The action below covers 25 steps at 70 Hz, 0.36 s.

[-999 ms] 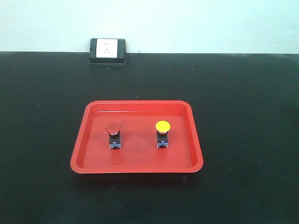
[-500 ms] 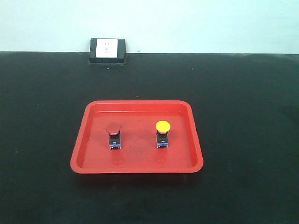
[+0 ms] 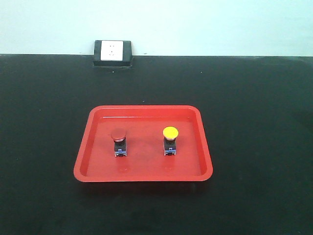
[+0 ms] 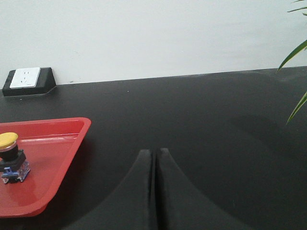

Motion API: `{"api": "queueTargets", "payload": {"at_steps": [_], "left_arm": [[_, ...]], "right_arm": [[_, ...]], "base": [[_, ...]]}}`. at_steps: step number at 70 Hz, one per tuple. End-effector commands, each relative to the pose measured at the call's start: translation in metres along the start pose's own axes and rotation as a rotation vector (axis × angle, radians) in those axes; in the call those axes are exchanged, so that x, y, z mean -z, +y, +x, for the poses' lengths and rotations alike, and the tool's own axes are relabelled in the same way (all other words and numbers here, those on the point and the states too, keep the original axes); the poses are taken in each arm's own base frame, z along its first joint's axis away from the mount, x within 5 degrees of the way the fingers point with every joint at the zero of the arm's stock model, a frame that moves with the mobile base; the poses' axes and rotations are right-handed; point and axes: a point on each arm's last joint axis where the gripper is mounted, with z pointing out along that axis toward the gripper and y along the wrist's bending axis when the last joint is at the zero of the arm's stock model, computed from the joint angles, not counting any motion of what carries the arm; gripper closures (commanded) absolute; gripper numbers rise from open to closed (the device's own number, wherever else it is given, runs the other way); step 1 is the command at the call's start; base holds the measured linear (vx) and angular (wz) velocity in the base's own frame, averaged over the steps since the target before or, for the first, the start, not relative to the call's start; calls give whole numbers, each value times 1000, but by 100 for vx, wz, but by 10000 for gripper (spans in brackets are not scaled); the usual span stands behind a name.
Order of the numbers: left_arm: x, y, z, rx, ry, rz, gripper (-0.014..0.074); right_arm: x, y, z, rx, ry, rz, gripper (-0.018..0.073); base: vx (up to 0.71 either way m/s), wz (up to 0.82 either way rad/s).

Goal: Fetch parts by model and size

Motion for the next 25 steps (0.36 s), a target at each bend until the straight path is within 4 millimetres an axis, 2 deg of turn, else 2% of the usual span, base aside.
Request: {"api": "queueTargets", "payload": {"at_steps": [1,25], "left_arm": [[1,0,-8,15,-84,-1,603],[1,0,-8,15,-84,-1,603]], "right_arm": [[1,0,-5,16,-87,-5,561],[1,0,-5,16,-87,-5,561]], "base": [[0,0],[0,0]]}}
